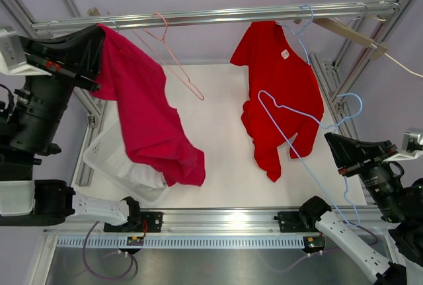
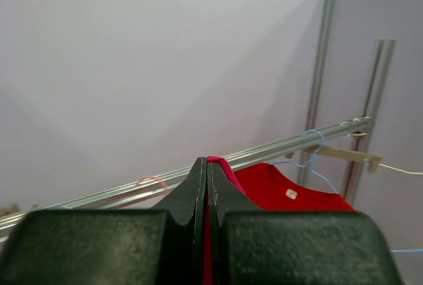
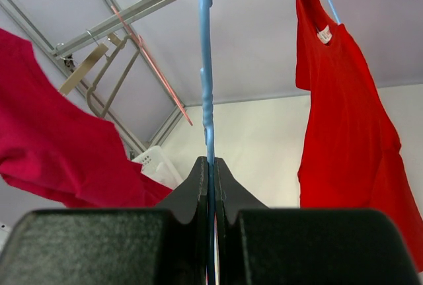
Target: Remove the t-shirt from the hanger
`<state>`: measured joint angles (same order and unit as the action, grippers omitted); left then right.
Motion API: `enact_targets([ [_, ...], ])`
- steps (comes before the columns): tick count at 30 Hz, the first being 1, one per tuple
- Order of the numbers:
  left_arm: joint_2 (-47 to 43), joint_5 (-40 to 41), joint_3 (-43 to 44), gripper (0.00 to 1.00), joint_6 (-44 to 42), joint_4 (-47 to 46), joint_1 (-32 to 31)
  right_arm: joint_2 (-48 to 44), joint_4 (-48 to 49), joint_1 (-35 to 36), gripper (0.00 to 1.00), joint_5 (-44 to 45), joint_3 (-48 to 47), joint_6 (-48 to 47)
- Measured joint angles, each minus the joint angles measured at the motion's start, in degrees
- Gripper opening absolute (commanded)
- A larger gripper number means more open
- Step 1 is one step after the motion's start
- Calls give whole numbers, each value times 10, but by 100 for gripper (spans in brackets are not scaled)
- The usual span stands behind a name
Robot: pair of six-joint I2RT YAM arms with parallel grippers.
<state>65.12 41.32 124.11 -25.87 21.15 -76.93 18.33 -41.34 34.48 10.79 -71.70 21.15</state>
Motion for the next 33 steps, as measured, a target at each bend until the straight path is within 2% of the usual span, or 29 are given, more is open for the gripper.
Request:
enact_targets([
  [5,-31,43,-2,0,-59,-29,0,38,27,0,0,-17,10,0],
  [10,-58,82,-12,0,-136,-106,0,68,54,0,0,-44,19,0],
  [15,-89,115,-94,0,-224,-198,0,84,75,0,0,-64,25,0],
  [22,-84,131,-149,0,-328,-269,0,91,80,0,0,-75,28,0],
  [26,-120,140,-245,0,-374,-325,0,97,91,0,0,-85,32,0],
  [28,-154,147,-323,0,-381,-354,0,105,97,0,0,-87,35,0],
  [33,-278,198,-538,0,-337,-361,0,133,104,0,0,-89,49,-2],
])
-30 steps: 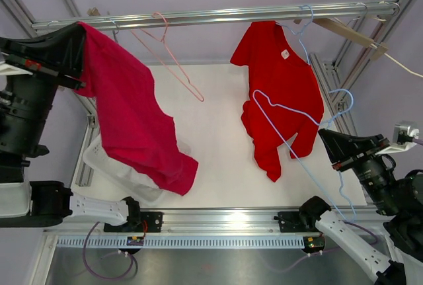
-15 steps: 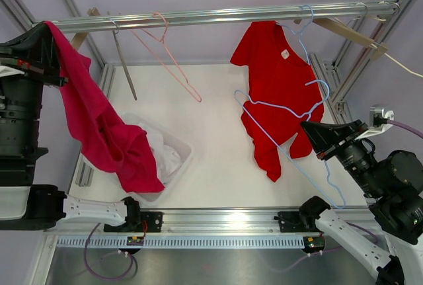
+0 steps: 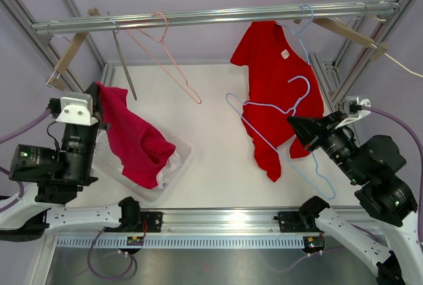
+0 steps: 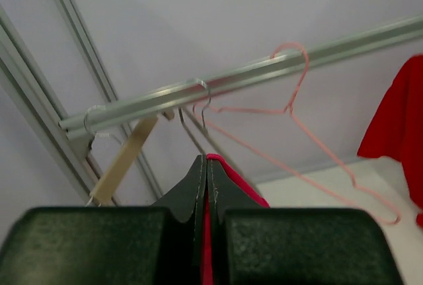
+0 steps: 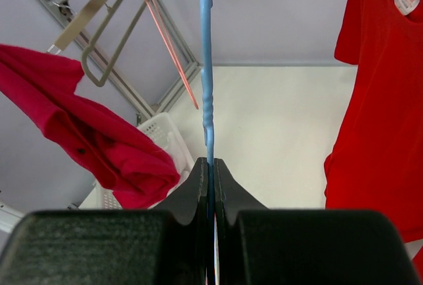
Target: Remove the t-shirt from the hanger
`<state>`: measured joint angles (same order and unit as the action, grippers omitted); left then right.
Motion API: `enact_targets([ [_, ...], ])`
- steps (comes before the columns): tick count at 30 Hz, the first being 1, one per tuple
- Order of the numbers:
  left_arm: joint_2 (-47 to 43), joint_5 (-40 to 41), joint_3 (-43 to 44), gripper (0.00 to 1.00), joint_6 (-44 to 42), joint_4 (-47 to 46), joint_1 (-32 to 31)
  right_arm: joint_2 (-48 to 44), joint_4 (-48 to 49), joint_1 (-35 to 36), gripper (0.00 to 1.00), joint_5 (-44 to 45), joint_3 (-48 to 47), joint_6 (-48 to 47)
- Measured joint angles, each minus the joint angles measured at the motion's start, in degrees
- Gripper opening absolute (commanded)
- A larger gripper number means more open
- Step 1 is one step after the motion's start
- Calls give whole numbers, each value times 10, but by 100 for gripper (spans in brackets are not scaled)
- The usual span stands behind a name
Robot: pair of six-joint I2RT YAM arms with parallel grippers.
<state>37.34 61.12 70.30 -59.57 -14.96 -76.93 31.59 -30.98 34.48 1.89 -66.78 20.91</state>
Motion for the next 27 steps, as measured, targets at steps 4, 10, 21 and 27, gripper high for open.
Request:
enact_targets([
  [4,-73,50,-72,0,123,91,0,26,12,0,0,-1,8,-2],
  [10,-117,99,-94,0,382,279,0,46,41,0,0,-4,23,-2],
  [21,-143,114,-200,22,948,661,3,122,82,0,0,-26,22,-4],
  [27,-75,112,-212,31,1210,838,55,169,99,0,0,-28,-6,-9],
])
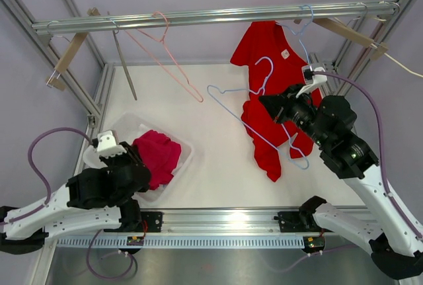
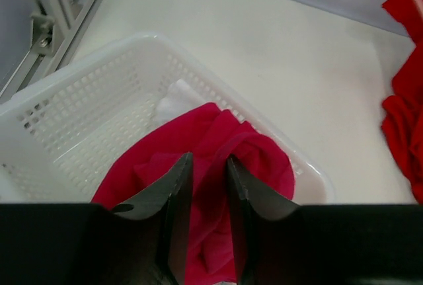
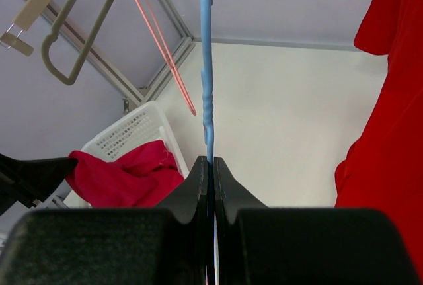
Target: Remove the t-shirt from the hanger
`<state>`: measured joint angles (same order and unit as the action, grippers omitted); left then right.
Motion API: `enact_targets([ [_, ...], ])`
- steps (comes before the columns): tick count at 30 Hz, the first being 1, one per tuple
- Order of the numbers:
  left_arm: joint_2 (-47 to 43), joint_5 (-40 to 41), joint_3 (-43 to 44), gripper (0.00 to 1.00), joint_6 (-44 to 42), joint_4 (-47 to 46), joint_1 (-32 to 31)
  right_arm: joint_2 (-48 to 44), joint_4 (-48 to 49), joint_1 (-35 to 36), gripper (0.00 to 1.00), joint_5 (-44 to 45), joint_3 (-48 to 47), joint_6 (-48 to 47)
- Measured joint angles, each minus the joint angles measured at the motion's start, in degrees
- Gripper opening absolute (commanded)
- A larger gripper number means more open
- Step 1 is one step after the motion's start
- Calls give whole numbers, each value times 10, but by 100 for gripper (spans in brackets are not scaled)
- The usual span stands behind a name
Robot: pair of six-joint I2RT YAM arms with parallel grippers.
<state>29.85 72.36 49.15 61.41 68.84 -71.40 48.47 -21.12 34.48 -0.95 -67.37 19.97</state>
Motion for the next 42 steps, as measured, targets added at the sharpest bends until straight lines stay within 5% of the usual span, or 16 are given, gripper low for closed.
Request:
enact_targets([
  [8,-4,-13,-93,55,228,84,16,123,3,1,0,52,-101,-38],
  [14,-80,-18,-105,99,301,98,15,230,7,35,0,90,-184,-94],
  [17,-117,-19,-89,99,290,100,4,285,5,45,0,100,-242,-116],
  [24,-151,-18,-25,99,156,65,-24,361,8,50,0,113,-329,-148],
  [34,-22,-12,19,99,-80,-108,-75,435,-10,58,0,108,-422,-170],
  [42,-3,-117,-40,99,-337,-435,-98,500,-26,61,0,110,-508,-191],
])
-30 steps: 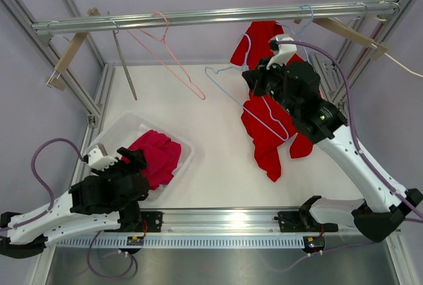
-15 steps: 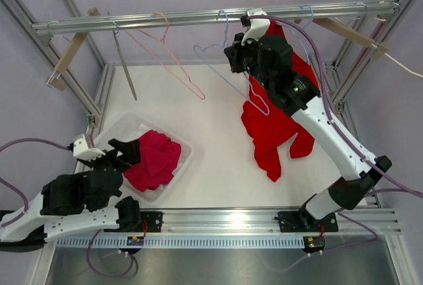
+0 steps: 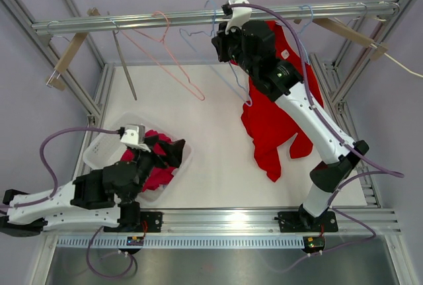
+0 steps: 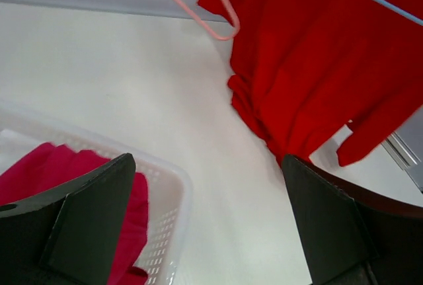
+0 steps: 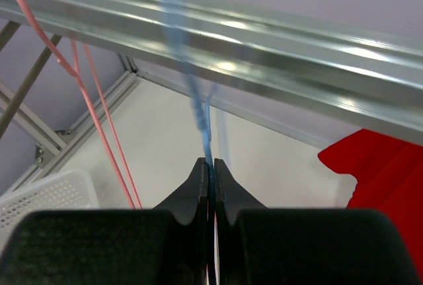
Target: Remove the t-shirt from the hanger
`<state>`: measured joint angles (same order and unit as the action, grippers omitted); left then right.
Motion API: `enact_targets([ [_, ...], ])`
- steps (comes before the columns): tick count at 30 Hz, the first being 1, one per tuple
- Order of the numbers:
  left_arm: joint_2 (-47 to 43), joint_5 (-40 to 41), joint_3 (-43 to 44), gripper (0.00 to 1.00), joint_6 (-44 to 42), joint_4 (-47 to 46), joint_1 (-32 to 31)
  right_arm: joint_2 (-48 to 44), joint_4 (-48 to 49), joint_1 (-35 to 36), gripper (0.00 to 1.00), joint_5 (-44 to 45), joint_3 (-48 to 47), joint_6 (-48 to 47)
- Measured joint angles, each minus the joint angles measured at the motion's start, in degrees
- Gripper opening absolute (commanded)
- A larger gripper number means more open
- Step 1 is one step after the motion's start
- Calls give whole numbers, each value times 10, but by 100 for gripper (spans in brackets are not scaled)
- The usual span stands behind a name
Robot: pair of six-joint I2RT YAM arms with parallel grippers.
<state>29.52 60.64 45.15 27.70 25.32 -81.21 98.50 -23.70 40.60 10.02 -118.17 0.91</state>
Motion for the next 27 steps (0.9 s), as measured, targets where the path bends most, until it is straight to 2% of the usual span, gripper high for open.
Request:
enact_targets([
  [8,110,-112,-8,99,-66,-143,-1,16,10,-2,0,-2,-14,-3],
  [17,149,-183,-18,99,-95,-226,-1,16,20,-2,0,-1,2,0],
  [24,156,-202,-33,99,-99,-254,-1,14,34,-2,0,-1,37,11],
  [26,156,-204,-37,99,-100,-255,-1,10,50,-2,5,-1,51,16],
  [27,156,-205,-39,99,-101,-256,-1,5,57,-3,12,-1,59,18],
])
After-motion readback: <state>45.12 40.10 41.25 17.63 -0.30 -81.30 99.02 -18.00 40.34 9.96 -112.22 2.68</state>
